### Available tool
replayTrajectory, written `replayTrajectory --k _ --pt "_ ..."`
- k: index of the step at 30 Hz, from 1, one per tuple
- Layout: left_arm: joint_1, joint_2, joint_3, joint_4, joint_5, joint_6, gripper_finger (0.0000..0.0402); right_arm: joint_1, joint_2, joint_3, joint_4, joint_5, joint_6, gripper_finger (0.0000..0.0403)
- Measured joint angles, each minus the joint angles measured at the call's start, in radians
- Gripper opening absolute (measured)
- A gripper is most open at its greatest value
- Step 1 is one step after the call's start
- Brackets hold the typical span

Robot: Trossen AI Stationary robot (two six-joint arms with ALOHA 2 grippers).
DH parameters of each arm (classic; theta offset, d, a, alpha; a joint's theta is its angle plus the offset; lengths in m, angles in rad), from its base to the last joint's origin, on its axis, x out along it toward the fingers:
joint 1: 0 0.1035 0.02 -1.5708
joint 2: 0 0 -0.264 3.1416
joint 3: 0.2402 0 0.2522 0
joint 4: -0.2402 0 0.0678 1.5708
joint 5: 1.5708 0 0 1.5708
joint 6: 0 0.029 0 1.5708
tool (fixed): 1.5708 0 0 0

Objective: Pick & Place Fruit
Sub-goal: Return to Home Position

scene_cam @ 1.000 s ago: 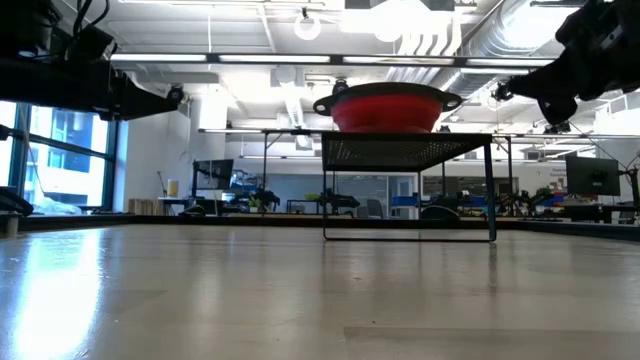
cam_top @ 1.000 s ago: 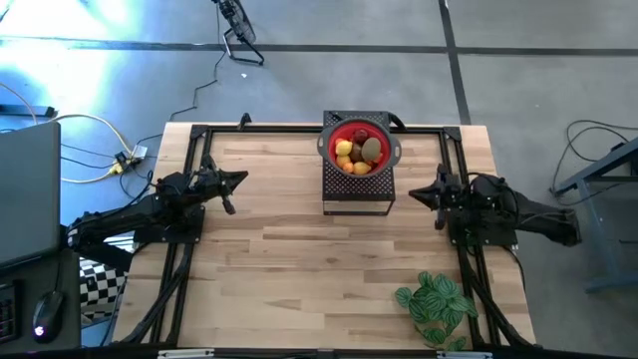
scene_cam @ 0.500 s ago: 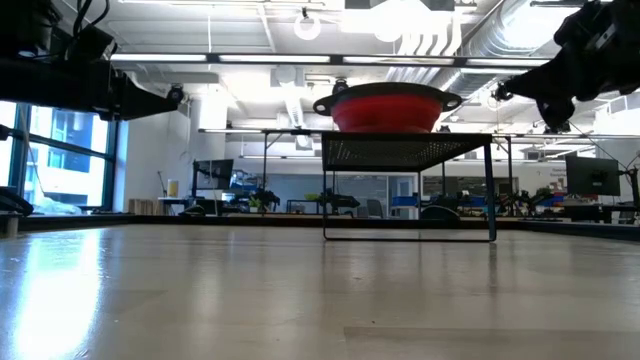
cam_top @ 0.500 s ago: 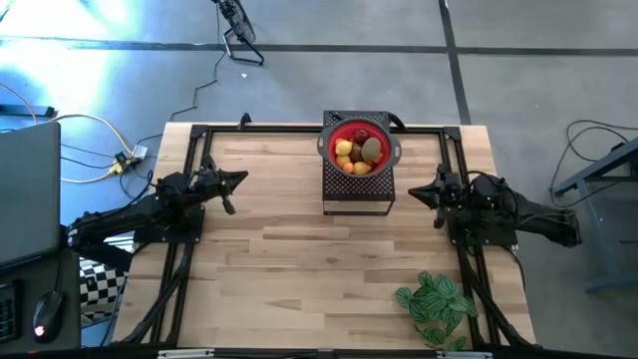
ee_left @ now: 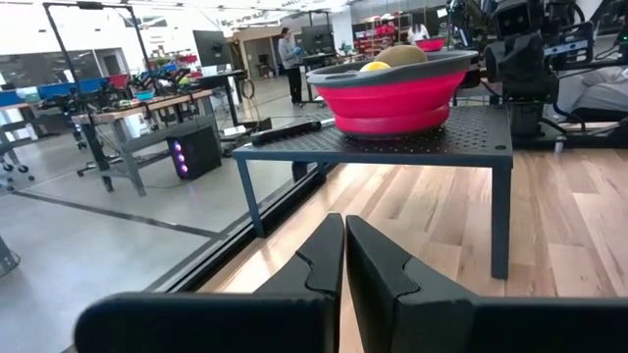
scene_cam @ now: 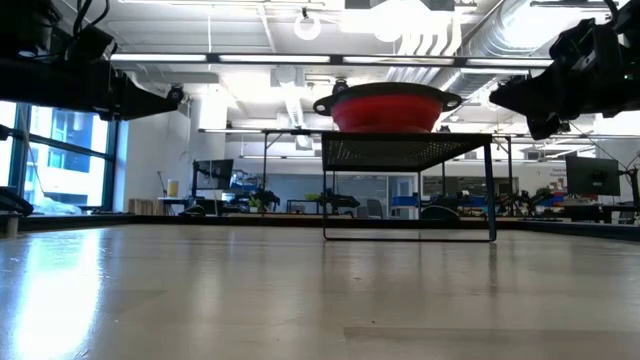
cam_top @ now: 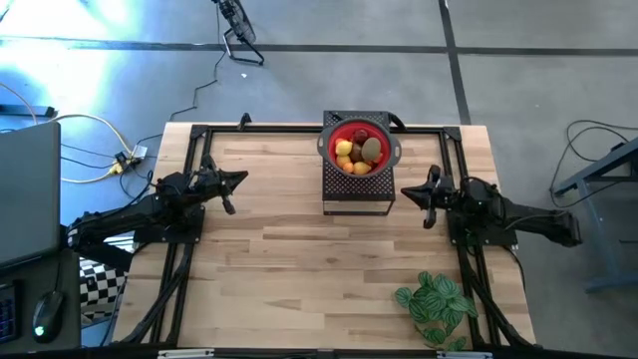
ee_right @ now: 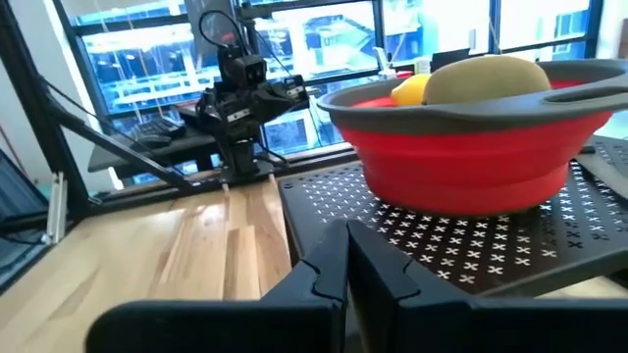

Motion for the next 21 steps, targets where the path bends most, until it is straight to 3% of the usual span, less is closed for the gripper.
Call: replayTrajectory --k 8,21 --pt "0.000 0.000 0.000 0.000 0.000 0.000 0.0012 0.000 0.018 -0.001 -0.005 -0.009 -0.083 0.0002" --pt "0.000 0.000 0.000 0.000 0.000 0.000 0.0012 0.000 0.036 -0.001 -0.006 -0.009 -0.079 0.0002"
